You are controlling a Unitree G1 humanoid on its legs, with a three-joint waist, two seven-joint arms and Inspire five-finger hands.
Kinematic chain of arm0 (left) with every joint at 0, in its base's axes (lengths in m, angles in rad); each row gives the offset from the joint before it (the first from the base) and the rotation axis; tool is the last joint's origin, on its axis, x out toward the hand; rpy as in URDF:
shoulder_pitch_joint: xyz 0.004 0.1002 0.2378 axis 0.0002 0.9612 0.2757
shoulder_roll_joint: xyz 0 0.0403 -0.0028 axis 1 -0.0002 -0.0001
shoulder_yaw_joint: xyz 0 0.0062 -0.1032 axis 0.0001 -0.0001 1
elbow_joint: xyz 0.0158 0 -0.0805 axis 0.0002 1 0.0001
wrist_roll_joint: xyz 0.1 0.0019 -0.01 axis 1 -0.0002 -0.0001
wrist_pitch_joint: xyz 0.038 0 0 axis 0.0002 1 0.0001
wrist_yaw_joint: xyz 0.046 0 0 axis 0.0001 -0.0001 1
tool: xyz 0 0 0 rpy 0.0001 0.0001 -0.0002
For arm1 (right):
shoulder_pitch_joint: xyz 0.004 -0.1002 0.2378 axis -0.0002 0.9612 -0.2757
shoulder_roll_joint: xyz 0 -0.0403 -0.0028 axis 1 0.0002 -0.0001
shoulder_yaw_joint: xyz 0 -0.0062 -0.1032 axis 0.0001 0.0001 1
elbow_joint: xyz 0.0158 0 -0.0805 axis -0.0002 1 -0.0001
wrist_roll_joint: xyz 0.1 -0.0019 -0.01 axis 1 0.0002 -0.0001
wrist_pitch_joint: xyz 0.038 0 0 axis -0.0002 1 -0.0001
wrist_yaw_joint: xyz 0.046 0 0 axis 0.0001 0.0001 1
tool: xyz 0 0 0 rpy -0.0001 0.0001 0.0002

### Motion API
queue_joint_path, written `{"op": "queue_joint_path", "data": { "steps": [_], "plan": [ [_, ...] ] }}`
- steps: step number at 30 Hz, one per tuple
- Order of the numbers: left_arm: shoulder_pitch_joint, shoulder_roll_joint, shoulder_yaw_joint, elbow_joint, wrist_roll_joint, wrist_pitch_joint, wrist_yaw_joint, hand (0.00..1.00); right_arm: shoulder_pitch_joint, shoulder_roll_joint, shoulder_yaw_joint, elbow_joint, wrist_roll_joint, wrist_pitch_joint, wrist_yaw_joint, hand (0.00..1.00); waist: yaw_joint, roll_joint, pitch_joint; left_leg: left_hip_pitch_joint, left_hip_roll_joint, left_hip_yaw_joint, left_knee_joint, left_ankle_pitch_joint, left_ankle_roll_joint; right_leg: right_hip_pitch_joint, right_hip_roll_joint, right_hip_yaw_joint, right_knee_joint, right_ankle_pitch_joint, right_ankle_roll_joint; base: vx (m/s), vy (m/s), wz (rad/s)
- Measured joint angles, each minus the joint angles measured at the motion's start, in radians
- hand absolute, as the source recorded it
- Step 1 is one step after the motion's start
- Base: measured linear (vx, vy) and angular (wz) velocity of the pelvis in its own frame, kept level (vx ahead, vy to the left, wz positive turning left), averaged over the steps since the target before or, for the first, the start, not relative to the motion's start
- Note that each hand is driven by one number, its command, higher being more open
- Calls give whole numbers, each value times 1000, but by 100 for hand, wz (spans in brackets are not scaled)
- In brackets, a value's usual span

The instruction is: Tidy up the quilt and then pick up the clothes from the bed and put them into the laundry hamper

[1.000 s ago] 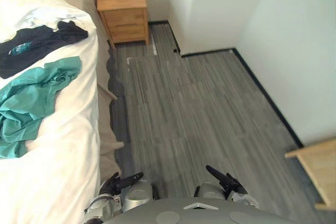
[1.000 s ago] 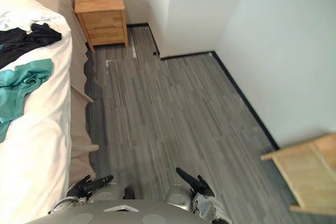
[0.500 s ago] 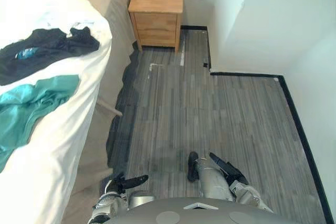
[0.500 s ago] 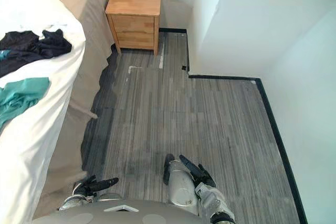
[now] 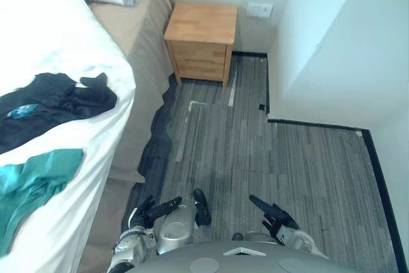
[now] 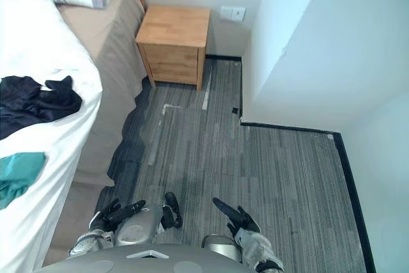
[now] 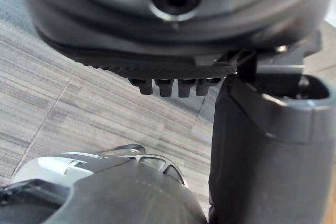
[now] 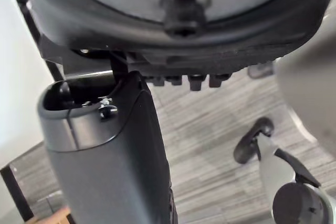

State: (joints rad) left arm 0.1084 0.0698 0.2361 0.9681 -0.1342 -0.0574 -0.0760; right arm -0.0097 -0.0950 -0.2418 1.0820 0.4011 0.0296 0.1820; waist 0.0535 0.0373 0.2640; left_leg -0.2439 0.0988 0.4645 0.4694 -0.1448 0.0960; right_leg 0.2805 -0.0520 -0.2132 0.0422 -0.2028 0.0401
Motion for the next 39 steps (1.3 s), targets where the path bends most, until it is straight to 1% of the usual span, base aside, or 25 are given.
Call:
{"op": "queue_joint_path", "data": {
  "steps": [2, 3, 4, 6, 9, 12, 14, 15, 17, 18, 19, 21, 22, 23, 24, 25, 28, 31, 32, 33, 34, 35, 36, 37, 39],
  "plan": [
    [2, -2, 27, 16, -15, 13, 6, 100, -1, 18, 2, 0, -1, -1, -5, 100, 15, -8, -18, 19, -2, 13, 43, -78, -4, -53, -36, -8, 201, -59, 64, 484, -9, -18],
    [1, 6, 16, 38, -11, 23, 12, 100, -8, 25, 8, -4, -2, -6, -4, 100, 17, -22, -28, 71, -34, 2, 7, -136, -5, -180, -96, -22, 542, -105, 108, 528, -39, 11],
    [-3, 30, 2, 46, 7, 36, 17, 100, -9, 32, 8, -23, -3, -32, 2, 100, -6, -55, -29, 111, -77, -16, -19, -145, -1, -274, -160, -28, 773, -88, 141, 617, -92, 40],
    [-2, 46, -16, 66, 28, 42, 37, 100, -7, 30, 5, -26, -12, -75, 27, 100, -27, -60, -25, 221, -101, -58, -98, -153, -12, -353, -170, -33, 903, -92, 132, 509, -145, 58],
    [1, 52, -39, 76, 22, 43, 46, 100, 5, 29, 5, -38, -44, -142, 70, 100, -38, -46, -18, 345, -103, -101, -208, -147, -29, -426, -151, -42, 834, -114, 94, 373, -154, 46],
    [-17, 56, -80, 73, -25, 32, 44, 100, 26, 23, 2, -59, -42, -191, 80, 100, -63, -26, -20, 396, -59, -215, -264, -148, -68, -516, -142, -81, 558, -110, 79, 333, -287, 110],
    [-39, 45, -75, 73, -65, 9, 43, 100, 37, 20, -19, -83, -32, -195, 124, 100, -62, -1, -11, 407, 18, -302, -265, -175, -118, -567, -94, 18, 232, 31, 71, 342, -430, 105],
    [-38, 44, -69, 73, -68, 6, 43, 100, 39, 22, -19, -82, -35, -196, 128, 100, -60, -2, -11, 415, 30, -320, -265, -182, -134, -561, -83, 58, 157, 69, 81, 364, -516, 102],
    [-12, 29, -21, 75, -68, -4, 43, 100, 82, 40, 0, -73, -78, -258, 89, 100, -57, -15, -13, 490, 76, -384, -265, -232, -215, -523, -69, 169, 93, 147, 95, 501, -753, 110],
    [-1, 24, -6, 76, -69, -5, 50, 100, 85, 43, -5, -82, -64, -243, 91, 100, -60, -11, -13, 510, 90, -390, -263, -238, -226, -521, -60, 176, 134, 212, 95, 441, -658, 99],
    [13, 0, 14, 75, -69, -6, 59, 100, 84, 28, -1, -86, -59, -229, 90, 100, -59, 3, -22, 520, 121, -385, -245, -225, -240, -551, -52, 161, 264, 226, 81, 311, -486, 77],
    [24, -32, 42, 72, -96, -7, 60, 100, 78, 11, 0, -86, -81, -226, 87, 100, -56, 29, -37, 464, 165, -362, -152, -163, -242, -570, -58, 95, 386, 129, 37, 376, -674, 91],
    [20, -34, 58, 72, -101, -9, 52, 100, 75, 10, 0, -87, -81, -222, 83, 100, -70, 34, -35, 386, 207, -313, -22, -97, -214, -519, -74, 31, 367, 100, 21, 312, -604, 114],
    [19, -34, 59, 72, -101, -10, 48, 100, 75, 7, 1, -84, -83, -218, 78, 100, -78, 29, -30, 346, 242, -271, 42, -99, -215, -478, -76, -4, 334, 98, 17, 321, -639, 172],
    [20, -34, 74, 71, -98, -22, 34, 100, 89, 6, 0, -78, -82, -204, 74, 100, -81, 28, -29, 299, 280, -136, 144, -133, -253, -350, -77, -78, 241, 98, 13, 235, -484, 151],
    [21, -35, 73, 64, -98, -31, 25, 100, 105, 6, 0, -83, -82, -199, 76, 100, -78, 22, -29, 285, 279, -61, 163, -147, -263, -279, -80, -120, 186, 99, 11, 263, -508, 147],
    [19, -39, 49, 28, -103, -47, 10, 100, 110, 6, -11, -97, -73, -171, 82, 100, -54, 24, -30, 200, 221, 144, 127, -176, -228, -183, -83, -211, 94, 100, 10, 173, -242, 85],
    [17, -65, 76, 10, -129, -51, 1, 100, 111, 18, -41, -98, 27, -142, 65, 100, -37, 32, -35, 116, 170, 301, -10, -122, -127, -160, -77, -260, 74, 93, 15, 142, -56, 40],
    [20, -82, 101, 13, -150, -48, 1, 100, 112, 22, -55, -100, 54, -142, 57, 100, -16, 30, -39, 118, 152, 295, -59, -73, -36, -153, -71, -249, 90, 60, 38, 169, 18, 0],
    [17, -73, 108, 15, -152, -43, 1, 100, 110, 33, -63, -99, 55, -141, 49, 100, -9, 17, -46, 125, 134, 299, -62, -76, -40, -155, -84, -245, 113, 43, 46, 199, 45, 12],
    [21, -51, 107, 15, -142, -39, 1, 100, 115, 46, -65, -99, 55, -144, 46, 100, -11, -26, -61, 138, 77, 283, -115, -82, -43, -181, -134, -243, 198, 0, 39, 218, 66, 54],
    [21, -33, 92, 15, -129, -36, 6, 100, 111, 51, -65, -98, 54, -144, 44, 100, -20, -52, -72, 150, 30, 250, -166, -70, -37, -255, -189, -207, 380, -19, 35, 283, 95, 83],
    [21, -26, 81, 16, -123, -31, 10, 100, 111, 52, -64, -99, 52, -146, 45, 100, -36, -57, -75, 151, 12, 217, -186, -64, -29, -298, -205, -169, 480, -8, 44, 313, 66, 146],
    [10, -3, 43, 20, -89, -20, 23, 100, 114, 56, -66, -91, 47, -147, 47, 100, -64, -68, -73, 161, -18, 133, -209, -54, -12, -347, -198, -65, 617, -23, 66, 285, 9, 197],
    [6, 27, -4, 28, -74, -3, 31, 100, 120, 60, -63, -67, 43, -145, 48, 100, -75, -78, -75, 200, -54, 24, -245, -46, -11, -363, -159, 32, 667, -59, 69, 252, -104, 198]
  ]
}}
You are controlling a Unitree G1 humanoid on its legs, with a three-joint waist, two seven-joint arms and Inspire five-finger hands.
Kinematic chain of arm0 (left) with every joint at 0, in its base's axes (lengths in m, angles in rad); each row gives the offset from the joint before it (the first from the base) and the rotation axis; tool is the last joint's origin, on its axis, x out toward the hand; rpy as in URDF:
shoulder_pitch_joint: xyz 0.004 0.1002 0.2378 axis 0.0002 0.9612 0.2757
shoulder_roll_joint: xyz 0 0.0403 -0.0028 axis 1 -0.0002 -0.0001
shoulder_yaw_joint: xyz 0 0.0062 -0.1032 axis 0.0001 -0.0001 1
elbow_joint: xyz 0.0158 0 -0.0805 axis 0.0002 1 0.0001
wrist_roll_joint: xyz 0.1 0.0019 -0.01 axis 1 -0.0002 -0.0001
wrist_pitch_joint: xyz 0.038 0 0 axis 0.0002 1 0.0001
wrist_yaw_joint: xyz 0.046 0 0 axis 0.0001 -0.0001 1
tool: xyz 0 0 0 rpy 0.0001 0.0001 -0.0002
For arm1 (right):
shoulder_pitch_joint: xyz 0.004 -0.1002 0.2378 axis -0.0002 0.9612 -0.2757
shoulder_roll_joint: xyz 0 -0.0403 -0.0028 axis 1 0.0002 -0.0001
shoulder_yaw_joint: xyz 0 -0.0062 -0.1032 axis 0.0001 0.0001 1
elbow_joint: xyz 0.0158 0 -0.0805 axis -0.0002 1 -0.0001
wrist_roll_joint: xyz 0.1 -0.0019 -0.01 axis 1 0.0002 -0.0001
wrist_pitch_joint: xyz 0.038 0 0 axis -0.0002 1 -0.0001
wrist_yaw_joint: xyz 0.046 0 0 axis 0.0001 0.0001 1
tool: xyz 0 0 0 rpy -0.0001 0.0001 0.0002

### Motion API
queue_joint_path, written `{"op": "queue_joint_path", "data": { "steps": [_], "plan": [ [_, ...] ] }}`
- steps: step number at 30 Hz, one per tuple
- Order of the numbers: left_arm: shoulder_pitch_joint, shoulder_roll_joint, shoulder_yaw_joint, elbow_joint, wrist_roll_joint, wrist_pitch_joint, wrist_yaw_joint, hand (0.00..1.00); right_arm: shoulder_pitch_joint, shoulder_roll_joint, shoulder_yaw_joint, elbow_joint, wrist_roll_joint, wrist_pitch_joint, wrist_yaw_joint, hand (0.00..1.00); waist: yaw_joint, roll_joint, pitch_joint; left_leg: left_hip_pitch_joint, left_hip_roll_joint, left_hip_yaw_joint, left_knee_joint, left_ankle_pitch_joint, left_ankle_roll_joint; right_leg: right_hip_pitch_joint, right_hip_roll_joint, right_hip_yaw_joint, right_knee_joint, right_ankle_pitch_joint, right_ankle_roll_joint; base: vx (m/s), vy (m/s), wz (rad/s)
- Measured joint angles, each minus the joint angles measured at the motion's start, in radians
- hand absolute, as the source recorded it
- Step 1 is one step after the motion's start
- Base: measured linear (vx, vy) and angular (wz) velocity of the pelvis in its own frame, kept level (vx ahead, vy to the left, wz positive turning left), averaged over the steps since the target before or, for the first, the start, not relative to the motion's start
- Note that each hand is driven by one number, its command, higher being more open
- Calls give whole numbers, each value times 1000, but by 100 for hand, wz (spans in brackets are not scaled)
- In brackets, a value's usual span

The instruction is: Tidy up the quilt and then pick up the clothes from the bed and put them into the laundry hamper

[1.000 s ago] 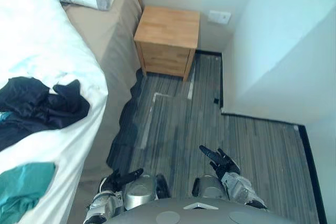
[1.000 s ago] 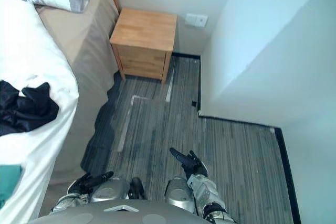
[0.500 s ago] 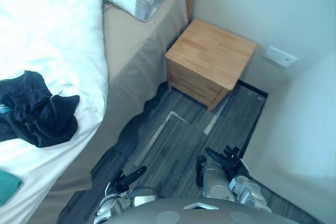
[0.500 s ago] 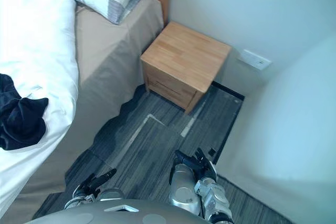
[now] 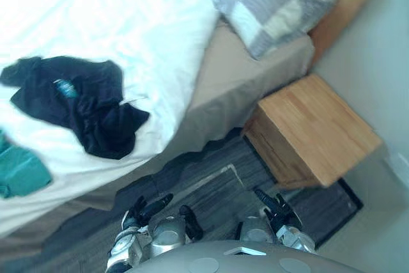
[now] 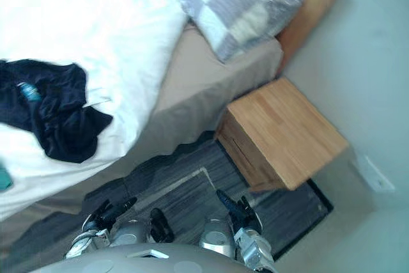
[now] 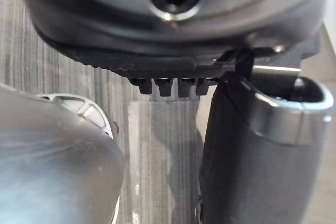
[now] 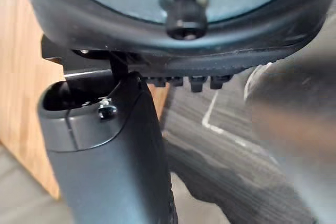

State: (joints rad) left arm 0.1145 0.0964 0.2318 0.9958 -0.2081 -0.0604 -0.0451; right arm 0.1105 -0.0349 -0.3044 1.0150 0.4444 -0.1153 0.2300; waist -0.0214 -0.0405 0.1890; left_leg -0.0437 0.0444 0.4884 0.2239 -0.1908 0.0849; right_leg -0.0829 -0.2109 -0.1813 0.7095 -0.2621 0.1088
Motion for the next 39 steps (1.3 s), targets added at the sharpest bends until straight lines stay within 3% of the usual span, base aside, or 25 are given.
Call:
{"op": "queue_joint_path", "data": {
  "steps": [3, 5, 7, 8, 9, 12, 15, 19, 22, 25, 30, 33, 35, 38, 39],
  "plan": [
    [-14, 12, -24, 29, 66, 4, 12, 100, 39, 25, 9, 1, 17, -60, 3, 100, -11, 10, -9, 60, -18, -199, -45, 8, -13, -7, 86, 92, -123, -17, -27, 287, -225, 206],
    [-17, 22, -41, 36, 97, 3, 12, 100, 56, 37, 39, -1, 160, -148, 7, 100, -8, -1, -23, 98, -32, -309, -89, 27, -43, -27, 122, 167, -286, 6, -6, 254, -282, 179],
    [-11, 46, -55, 36, 94, 1, 22, 100, 54, 49, 51, -12, 205, -159, 15, 100, -2, -41, -47, 129, -67, -313, -124, 33, -71, -42, 92, 189, -457, 172, -15, 200, -266, 83],
    [-8, 38, -58, 48, 93, 5, 33, 100, 45, 42, 52, -9, 205, -157, 20, 100, -1, -31, -55, 144, -56, -313, -134, 26, -80, -27, 94, 181, -448, 160, -19, 203, -246, 26],
    [0, 20, -70, 55, 82, 12, 30, 100, 40, 35, 52, -5, 200, -159, 23, 100, 4, 9, -73, 154, -29, -289, -154, 38, -107, -12, 115, 171, -480, 176, -39, 245, -257, 16],
    [-3, -22, -97, 65, 51, 24, -8, 100, 45, 20, 37, 22, 253, -198, 3, 100, -14, 68, -96, 186, 5, -239, -203, 40, -131, 67, 141, 123, -583, 179, -43, 273, -208, 27],
    [-12, -42, -98, 59, 59, 38, -47, 100, 64, 28, -5, 31, 327, -214, -31, 100, -15, 55, -103, 219, 17, -176, -193, 32, -160, 119, 149, 125, -616, 179, -43, 173, -93, -2],
    [-19, -27, -108, 58, 102, 53, -45, 100, 75, 32, -100, 30, 423, -232, -91, 100, -36, 33, -112, 235, 9, -154, -211, 30, -162, 126, 147, 131, -628, 179, -43, 102, -7, -12],
    [-27, 1, -106, 67, 103, 69, -41, 100, 106, 40, -219, 27, 486, -257, -162, 100, -39, 0, -105, 247, 3, -153, -218, 30, -162, 137, 141, 126, -632, 189, -31, 58, 30, 3],
    [-27, 2, -99, 59, 137, 79, -51, 100, 139, 41, -292, -19, 488, -288, -235, 100, -41, 2, -105, 253, 2, -152, -224, 30, -162, 140, 139, 111, -631, 207, -26, 28, 42, 2],
    [21, 9, -62, 12, 140, 88, -49, 100, 163, 7, -480, -370, 451, -312, -410, 100, -69, -8, -101, 258, 1, -101, -225, 27, -161, 121, 141, 107, -608, 221, -21, -32, 55, -16],
    [50, 21, -44, -4, 138, 78, -44, 100, 128, -143, -613, -524, 325, -312, -428, 100, -75, -9, -101, 248, 1, -70, -224, 15, -159, 94, 148, 132, -603, 221, -21, -79, 21, -33],
    [74, 36, -29, 0, 138, 70, -46, 100, 62, -264, -663, -593, 297, -312, -402, 100, -102, -14, -98, 243, 1, -62, -224, 12, -158, 85, 151, 143, -609, 221, -21, -99, -4, -25],
    [95, 53, -29, 21, 138, 54, -50, 100, 13, -344, -654, -707, 213, -297, -373, 100, -121, -23, -97, 241, 1, -55, -225, 7, -149, 84, 157, 162, -627, 220, -21, -111, -16, -20],
    [109, 61, -29, 36, 141, 48, -57, 100, -9, -377, -606, -838, 127, -247, -353, 100, -128, -31, -96, 241, 1, -55, -227, 4, -142, 83, 160, 163, -636, 219, -23, -137, -24, -14]
  ]
}}
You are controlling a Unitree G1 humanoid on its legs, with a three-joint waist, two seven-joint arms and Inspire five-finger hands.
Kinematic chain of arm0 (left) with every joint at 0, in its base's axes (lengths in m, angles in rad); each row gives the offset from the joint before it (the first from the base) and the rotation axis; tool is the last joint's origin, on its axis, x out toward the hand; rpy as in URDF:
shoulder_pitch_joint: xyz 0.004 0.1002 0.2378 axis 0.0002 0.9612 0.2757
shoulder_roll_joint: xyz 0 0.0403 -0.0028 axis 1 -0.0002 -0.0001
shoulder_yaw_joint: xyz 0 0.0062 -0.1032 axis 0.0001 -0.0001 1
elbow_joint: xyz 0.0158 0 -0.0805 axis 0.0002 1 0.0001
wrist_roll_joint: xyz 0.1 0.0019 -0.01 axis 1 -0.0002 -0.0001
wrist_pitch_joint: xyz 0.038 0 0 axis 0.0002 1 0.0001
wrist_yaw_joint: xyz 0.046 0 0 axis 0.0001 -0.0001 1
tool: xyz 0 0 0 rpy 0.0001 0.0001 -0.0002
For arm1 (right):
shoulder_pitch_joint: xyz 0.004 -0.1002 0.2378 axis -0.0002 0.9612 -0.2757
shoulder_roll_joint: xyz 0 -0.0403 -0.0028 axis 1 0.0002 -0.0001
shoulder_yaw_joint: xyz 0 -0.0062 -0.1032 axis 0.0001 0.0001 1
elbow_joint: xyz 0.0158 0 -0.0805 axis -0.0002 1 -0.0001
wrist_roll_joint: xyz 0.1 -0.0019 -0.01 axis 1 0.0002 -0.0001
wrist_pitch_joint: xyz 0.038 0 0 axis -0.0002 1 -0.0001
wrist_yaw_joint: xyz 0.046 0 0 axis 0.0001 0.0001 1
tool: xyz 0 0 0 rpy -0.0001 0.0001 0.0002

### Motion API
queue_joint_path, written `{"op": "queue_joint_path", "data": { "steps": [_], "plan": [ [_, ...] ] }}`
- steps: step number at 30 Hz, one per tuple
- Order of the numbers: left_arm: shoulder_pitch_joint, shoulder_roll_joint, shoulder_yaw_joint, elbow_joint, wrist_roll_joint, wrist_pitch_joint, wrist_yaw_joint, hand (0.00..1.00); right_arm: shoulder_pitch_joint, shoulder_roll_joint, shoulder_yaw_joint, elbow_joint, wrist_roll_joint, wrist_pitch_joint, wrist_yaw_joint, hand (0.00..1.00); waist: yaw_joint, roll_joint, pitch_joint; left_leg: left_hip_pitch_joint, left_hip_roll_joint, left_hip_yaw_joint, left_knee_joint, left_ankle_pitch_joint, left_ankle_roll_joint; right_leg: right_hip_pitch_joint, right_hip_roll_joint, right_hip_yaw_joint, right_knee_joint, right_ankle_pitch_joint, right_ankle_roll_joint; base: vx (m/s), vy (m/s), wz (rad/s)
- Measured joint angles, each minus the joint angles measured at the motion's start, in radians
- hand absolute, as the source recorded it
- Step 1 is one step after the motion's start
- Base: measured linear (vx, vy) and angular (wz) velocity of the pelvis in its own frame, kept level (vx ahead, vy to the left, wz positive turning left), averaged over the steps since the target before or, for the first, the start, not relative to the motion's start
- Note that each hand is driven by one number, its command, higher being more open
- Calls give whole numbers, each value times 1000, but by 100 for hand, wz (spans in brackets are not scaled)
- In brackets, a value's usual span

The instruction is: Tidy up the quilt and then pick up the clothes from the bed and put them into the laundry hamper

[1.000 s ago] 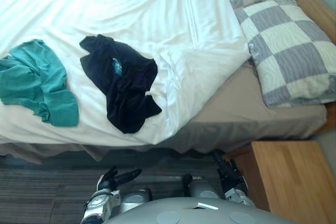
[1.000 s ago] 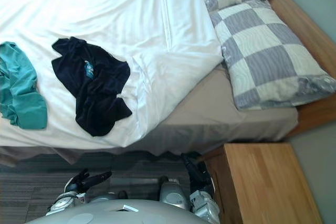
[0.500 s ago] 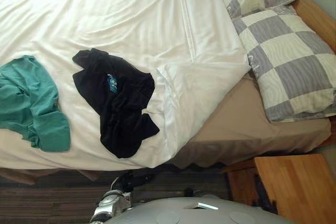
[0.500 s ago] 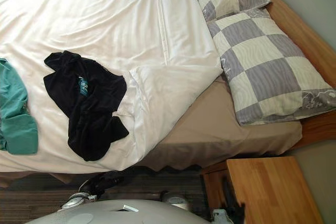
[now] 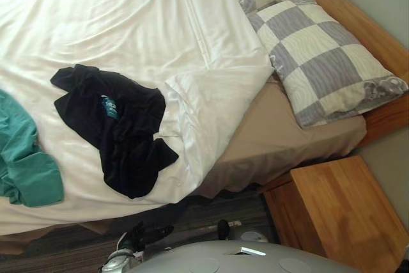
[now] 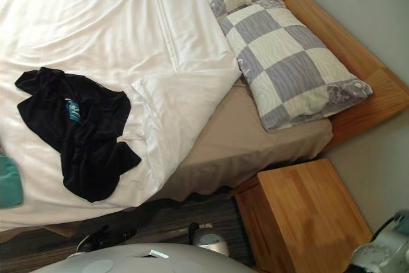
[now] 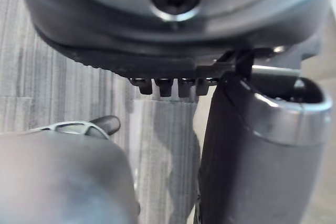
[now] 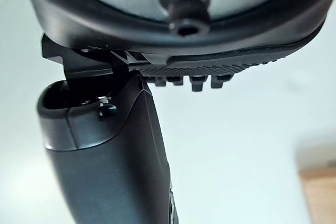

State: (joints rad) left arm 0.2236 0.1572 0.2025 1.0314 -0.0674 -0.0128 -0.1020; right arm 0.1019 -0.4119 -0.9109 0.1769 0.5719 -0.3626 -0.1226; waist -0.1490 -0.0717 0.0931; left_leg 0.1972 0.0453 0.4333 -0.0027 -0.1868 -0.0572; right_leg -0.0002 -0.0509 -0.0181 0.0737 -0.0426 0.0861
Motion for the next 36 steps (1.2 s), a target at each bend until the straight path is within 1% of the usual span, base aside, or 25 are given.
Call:
{"op": "queue_joint_path", "data": {
  "steps": [1, 2, 3, 5, 6, 7, 8, 9, 10, 11, 12, 14, 16, 19, 20, 22, 23, 25, 27, 30, 32, 36],
  "plan": [
    [9, 0, 0, 0, 0, -5, -3, 100, -4, -9, 23, -42, -26, 21, 8, 100, -2, -2, -1, 0, 0, 0, 0, 1, 1, 0, 0, 0, -2, 0, 0, -166, -23, -12],
    [22, 0, 0, 0, 0, -13, -10, 100, -4, -25, 78, -121, -81, 67, 29, 100, -3, -3, -4, -1, 0, -1, 0, 1, 7, 2, 1, -1, -5, -1, -1, -111, -9, 0],
    [25, 0, 0, 3, 1, -13, -13, 100, -5, -31, 107, -159, -106, 88, 47, 100, -2, -3, -4, -3, 0, -3, 0, 0, 9, 2, 0, -1, -7, -1, -1, -132, -5, 2],
    [26, -1, 0, 21, 11, -16, -14, 100, -29, -38, 250, -289, -157, 180, 146, 100, 1, -2, -6, -11, -3, -10, -1, 6, 19, -1, -2, -6, -11, 3, -4, -105, -2, 9],
    [26, -1, 0, 21, 19, -17, -14, 100, -38, -40, 290, -313, -165, 207, 179, 100, 2, -2, -6, -14, -3, -14, -1, 8, 22, -1, -3, -8, -14, 5, -5, -69, -8, 16],
    [24, -2, -2, 21, 31, -24, -14, 100, -48, -53, 375, -346, -166, 256, 234, 100, 11, -1, -7, -17, -5, -23, -1, 14, 26, 3, -5, -13, -24, 13, -6, -35, -11, 19],
    [19, -1, -3, 21, 37, -29, -14, 100, -68, -61, 462, -358, -176, 301, 291, 100, 17, -1, -8, -21, -6, -31, -2, 19, 29, 3, -7, -20, -27, 16, -7, -19, -13, 20],
    [17, -1, -5, 20, 38, -30, -14, 100, -83, -64, 509, -358, -186, 323, 313, 100, 21, -1, -8, -22, -7, -34, -2, 20, 30, 3, -8, -25, -27, 18, -9, 19, -15, 22],
    [11, -1, -13, 20, 38, -30, -12, 100, -107, -65, 594, -358, -227, 363, 346, 100, 35, 0, -9, -27, -8, -44, -2, 22, 33, 4, -10, -33, -29, 20, -10, 27, -14, 28],
    [9, 2, -30, 16, 38, -34, -10, 100, -122, -67, 670, -355, -274, 389, 371, 100, 46, 1, -9, -33, -9, -58, -1, 24, 34, 4, -14, -48, -31, 21, -10, 47, -17, 34],
    [9, 2, -35, 15, 36, -35, -10, 100, -127, -69, 702, -354, -300, 400, 382, 100, 51, 2, -9, -35, -9, -67, -1, 25, 35, 7, -16, -59, -31, 22, -12, 63, -10, 44],
    [9, 2, -41, 5, 33, -35, -9, 100, -141, -80, 799, -338, -370, 449, 399, 100, 71, 3, -9, -33, -9, -105, -1, 25, 35, 30, -20, -92, -39, 27, -19, 83, 3, 49],
    [10, 1, -42, 0, 33, -33, -9, 100, -161, -82, 828, -322, -386, 470, 398, 100, 76, 4, -9, -34, -9, -129, -1, 25, 35, 40, -24, -107, -40, 34, -27, 70, 32, 41],
    [11, 1, -39, -3, 35, -30, -8, 100, -201, -83, 847, -284, -419, 489, 383, 100, 82, 3, -8, -32, -9, -147, 3, 25, 35, 53, -30, -125, -39, 52, -22, 44, 48, 25],
    [11, 1, -37, -7, 35, -28, -7, 100, -219, -83, 858, -271, -449, 497, 369, 100, 90, 3, -8, -33, -11, -153, 9, 25, 35, 57, -34, -129, -38, 59, -15, 40, 73, 20],
    [11, -1, -28, -12, 35, -24, -4, 100, -249, -83, 880, -244, -450, 518, 355, 100, 93, 1, -5, -34, -13, -160, 20, 25, 35, 64, -39, -140, -37, 71, -16, 23, 61, 18],
    [12, -1, -23, -17, 38, -18, 0, 100, -271, -83, 900, -220, -451, 531, 347, 100, 96, 1, -3, -34, -15, -168, 24, 25, 35, 69, -43, -148, -32, 74, -12, 14, 56, 24],
    [11, -2, -16, -22, 41, -3, 6, 100, -297, -82, 928, -177, -481, 539, 342, 100, 101, -1, 5, -34, -17, -184, 36, 25, 35, 74, -48, -150, -19, 76, -10, 14, 50, 27],
    [11, -6, 2, -38, 52, 2, 8, 100, -316, -82, 948, -137, -537, 550, 339, 100, 116, -3, 14, -33, -17, -193, 36, 25, 35, 76, -50, -162, -11, 77, -9, 1, 27, 20],
    [11, -9, 11, -71, 78, 15, 10, 100, -363, -82, 986, -37, -716, 552, 344, 100, 129, -7, 31, -43, -16, -209, 37, 25, 35, 75, -52, -183, -4, 77, -9, -19, 11, 24],
    [11, -10, 13, -97, 91, 18, 11, 100, -390, -82, 1018, 48, -863, 552, 358, 100, 146, -11, 43, -51, -14, -219, 38, 25, 35, 74, -52, -198, -3, 77, -9, -17, -12, 14],
    [4, -1, 22, -132, 115, 25, 10, 100, -447, -82, 1073, 147, -957, 554, 375, 100, 150, -20, 68, -75, -8, -226, 53, 24, 34, 54, -51, -200, 13, 77, -9, -27, -15, 8]
  ]
}}
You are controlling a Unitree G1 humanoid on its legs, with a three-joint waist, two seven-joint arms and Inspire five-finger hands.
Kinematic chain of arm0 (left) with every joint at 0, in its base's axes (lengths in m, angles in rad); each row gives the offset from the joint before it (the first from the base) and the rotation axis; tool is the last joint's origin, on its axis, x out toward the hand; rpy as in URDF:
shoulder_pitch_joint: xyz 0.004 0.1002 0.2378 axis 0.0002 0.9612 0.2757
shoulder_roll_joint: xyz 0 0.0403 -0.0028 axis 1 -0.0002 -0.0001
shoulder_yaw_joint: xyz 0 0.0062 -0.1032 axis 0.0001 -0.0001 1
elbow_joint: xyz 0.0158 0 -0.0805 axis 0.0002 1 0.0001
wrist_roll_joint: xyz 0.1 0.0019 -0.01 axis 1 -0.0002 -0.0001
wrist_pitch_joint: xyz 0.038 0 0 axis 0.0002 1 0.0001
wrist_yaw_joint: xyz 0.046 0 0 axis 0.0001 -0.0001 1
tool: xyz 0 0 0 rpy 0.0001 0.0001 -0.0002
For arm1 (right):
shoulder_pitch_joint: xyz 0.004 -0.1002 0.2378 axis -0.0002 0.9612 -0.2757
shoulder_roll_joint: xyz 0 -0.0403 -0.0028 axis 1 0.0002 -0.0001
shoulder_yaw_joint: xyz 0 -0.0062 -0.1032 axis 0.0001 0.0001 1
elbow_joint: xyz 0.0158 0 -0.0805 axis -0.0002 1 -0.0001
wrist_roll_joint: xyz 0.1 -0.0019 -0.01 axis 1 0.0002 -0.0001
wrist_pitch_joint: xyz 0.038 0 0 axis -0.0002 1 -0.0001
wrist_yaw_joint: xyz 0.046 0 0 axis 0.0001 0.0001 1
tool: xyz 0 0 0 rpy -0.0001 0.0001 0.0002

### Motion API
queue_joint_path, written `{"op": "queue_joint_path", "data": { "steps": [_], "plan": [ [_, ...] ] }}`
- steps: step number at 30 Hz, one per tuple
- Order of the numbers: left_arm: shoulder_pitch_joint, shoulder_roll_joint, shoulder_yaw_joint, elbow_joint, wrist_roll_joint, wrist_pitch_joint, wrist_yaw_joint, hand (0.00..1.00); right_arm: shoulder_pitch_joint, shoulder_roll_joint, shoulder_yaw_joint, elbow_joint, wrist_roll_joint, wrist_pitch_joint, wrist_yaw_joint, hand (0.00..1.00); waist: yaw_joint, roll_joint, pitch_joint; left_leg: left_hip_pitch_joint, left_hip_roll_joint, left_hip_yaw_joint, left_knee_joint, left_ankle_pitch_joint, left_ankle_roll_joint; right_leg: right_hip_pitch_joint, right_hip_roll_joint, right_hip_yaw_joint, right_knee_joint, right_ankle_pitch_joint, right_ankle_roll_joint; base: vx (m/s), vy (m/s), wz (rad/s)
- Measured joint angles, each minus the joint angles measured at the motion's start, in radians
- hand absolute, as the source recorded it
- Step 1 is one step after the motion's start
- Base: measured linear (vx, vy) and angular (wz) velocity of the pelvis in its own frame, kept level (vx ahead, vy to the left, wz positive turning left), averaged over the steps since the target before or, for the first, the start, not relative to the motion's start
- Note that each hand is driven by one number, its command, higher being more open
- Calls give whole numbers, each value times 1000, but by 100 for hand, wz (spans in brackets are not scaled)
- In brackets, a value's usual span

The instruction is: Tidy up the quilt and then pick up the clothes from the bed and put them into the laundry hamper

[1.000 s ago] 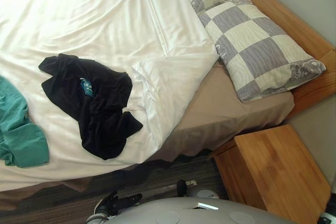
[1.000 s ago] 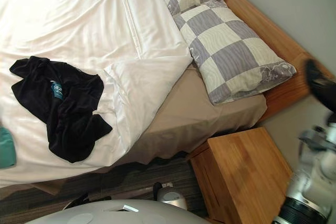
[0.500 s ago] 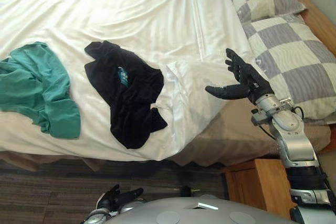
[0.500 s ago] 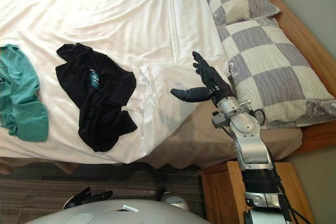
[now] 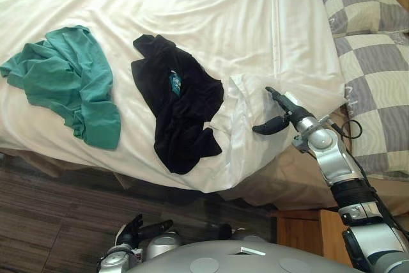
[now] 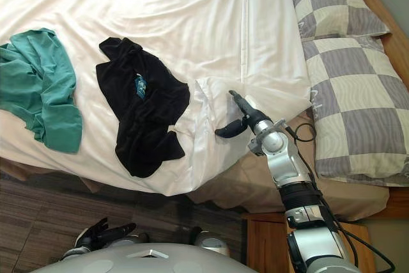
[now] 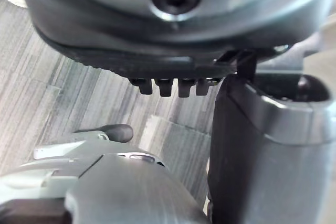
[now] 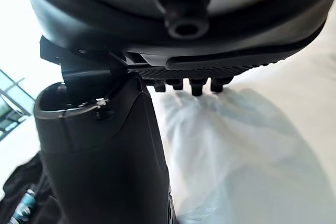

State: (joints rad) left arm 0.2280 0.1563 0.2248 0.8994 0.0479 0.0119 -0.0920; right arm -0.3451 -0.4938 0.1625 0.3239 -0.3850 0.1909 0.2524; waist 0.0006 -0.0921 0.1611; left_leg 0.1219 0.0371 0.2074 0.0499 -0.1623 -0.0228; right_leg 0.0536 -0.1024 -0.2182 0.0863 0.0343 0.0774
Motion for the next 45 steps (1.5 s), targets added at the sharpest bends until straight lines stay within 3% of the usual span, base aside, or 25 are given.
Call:
{"op": "queue_joint_path", "data": {
  "steps": [3, 4, 7, 12, 16, 21, 22, 23, 24, 25, 26, 27, 28, 30, 31, 32, 33, 34, 36, 38, 42, 45],
  "plan": [
    [-43, 38, 1, -7, 0, 36, -5, 100, -97, 0, 28, 84, -2, 5, -2, 100, 12, -19, 46, -46, 9, 2, 36, -1, -1, -44, 0, -2, 33, 1, 2, -59, -5, -2],
    [-64, 57, 4, -6, -1, 38, -12, 100, -137, 0, 30, 109, -1, 14, -6, 0, 26, -31, 69, -58, 9, 10, 41, -2, -3, -54, 1, -2, 32, 2, 1, -87, -1, -6],
    [-112, 96, 10, -6, -4, 40, -17, 100, -257, -1, 58, 211, 3, 18, -37, 0, 47, -48, 116, -105, 10, 16, 56, -1, -2, -87, 4, 2, 6, 21, -11, -76, 10, -8],
    [-150, 102, 7, -11, -16, 27, -22, 100, -362, -52, 55, 299, 84, 9, -120, 0, 70, -23, 159, -144, 7, 27, 73, 0, -1, -114, 2, 4, -19, 64, -7, -23, 48, -10],
    [-150, 100, -11, -26, -47, 13, -22, 100, -332, -57, 15, 298, 180, -18, -178, 0, 75, -21, 161, -146, 7, 34, 73, 0, -1, -121, 3, 5, -19, 65, -7, 14, 12, -5],
    [-138, 61, -15, -37, -37, 21, -25, 100, -64, 12, -99, 46, 273, -27, -267, 0, 51, -23, 159, -117, 14, 75, 111, -3, -7, -86, 2, 35, -12, 64, -8, 58, -14, -6],
    [-134, 54, -14, -35, -35, 28, -30, 100, 23, 55, -124, -23, 292, -25, -292, 0, 47, -40, 160, -167, 22, 109, 258, -35, -36, -70, -25, 68, 7, 66, -9, 66, 30, -29],
    [-115, 46, -15, -32, -33, 26, -33, 100, 102, 103, -146, -68, 297, -24, -315, 0, 42, -62, 140, -163, 0, 139, 174, -59, 1, -62, -49, 124, 14, 60, -11, 53, 31, -35],
    [-103, 36, -21, -35, -25, 25, -38, 100, 152, 112, -156, -93, 316, -25, -323, 0, 22, -41, 122, -136, 13, 146, 29, 43, -1, -67, -33, 123, 24, 58, -8, 78, 72, -35],
    [-90, 20, -31, -31, 1, 28, -43, 100, 232, 150, -185, -139, 334, -38, -332, 0, -6, -32, 107, -106, 25, 166, -22, 77, 35, -81, -22, 132, 66, 14, 9, 107, 36, -25],
    [-76, 34, -32, -28, 2, 28, -36, 100, 315, 212, -216, -185, 349, -51, -338, 0, -19, -52, 87, -97, 23, 179, -11, 77, 35, -84, -26, 144, 65, -7, 2, 99, 11, -24],
    [-68, 41, -32, -25, 2, 28, -37, 100, 359, 235, -225, -196, 358, -65, -338, 0, -28, -49, 83, -89, 24, 184, -9, 77, 35, -80, -23, 145, 46, -16, 11, 80, -80, -28],
    [-63, 46, -33, -21, 2, 29, -36, 100, 431, 269, -244, -221, 359, -93, -338, 100, -46, -57, 72, -65, 28, 186, -8, 74, 32, -63, -11, 146, -18, -23, 2, 74, -110, -24],
    [-61, 45, -63, -15, 2, 29, -36, 100, 540, 319, -274, -261, 361, -146, -346, 100, -68, -51, 65, -17, 29, 205, 8, 41, 16, -52, 13, 154, -109, -1, 12, 67, -127, -26],
    [-54, 50, -79, -16, -2, 28, -40, 100, 591, 346, -286, -270, 363, -180, -349, 100, -75, -52, 55, 3, 20, 216, 22, 15, 11, -56, 18, 169, -110, 67, 3, 62, -154, -25],
    [-35, 46, -95, -8, -3, 26, -38, 100, 654, 376, -299, -255, 376, -221, -351, 100, -86, -32, 23, 28, 19, 224, 25, -13, 2, -47, 19, 167, -86, 26, 5, 114, -201, -40],
    [-8, 31, -115, -5, -5, 23, -40, 100, 703, 397, -308, -211, 419, -260, -352, 100, -93, 5, -25, 31, 33, 245, 26, -21, -11, -54, 34, 182, -87, 23, 4, 100, -172, -37],
    [-1, 26, -120, -6, -6, 21, -41, 100, 713, 401, -311, -195, 433, -272, -352, 100, -97, 14, -32, 34, 36, 250, 26, -22, -13, -53, 37, 186, -87, 23, 4, 116, -145, -38],
    [31, 2, -141, 9, -8, 12, -44, 100, 733, 427, -351, -38, 496, -365, -352, 100, -119, 63, -59, 55, 51, 271, 23, -33, -30, -47, 56, 200, -86, 18, -3, 58, -100, -29],
    [36, -17, -137, 22, -10, 12, -41, 100, 727, 438, -376, 68, 520, -434, -350, 100, -117, 80, -64, 76, 56, 295, 17, -37, -38, -35, 65, 205, -84, 6, -9, -1, -81, -27],
    [42, -38, -66, 55, -18, 11, -57, 100, 708, 487, -463, 229, 522, -537, -348, 100, -100, 80, -68, 118, 82, 328, 16, -47, -53, -15, 92, 224, -68, -2, -19, -67, -49, -7],
    [47, -40, -8, 53, -44, -8, -84, 100, 683, 507, -553, 362, 585, -503, -363, 100, -74, 58, -75, 126, 93, 375, 15, -56, -63, -15, 104, 227, -68, -4, -23, -135, -50, -20]
  ]
}}
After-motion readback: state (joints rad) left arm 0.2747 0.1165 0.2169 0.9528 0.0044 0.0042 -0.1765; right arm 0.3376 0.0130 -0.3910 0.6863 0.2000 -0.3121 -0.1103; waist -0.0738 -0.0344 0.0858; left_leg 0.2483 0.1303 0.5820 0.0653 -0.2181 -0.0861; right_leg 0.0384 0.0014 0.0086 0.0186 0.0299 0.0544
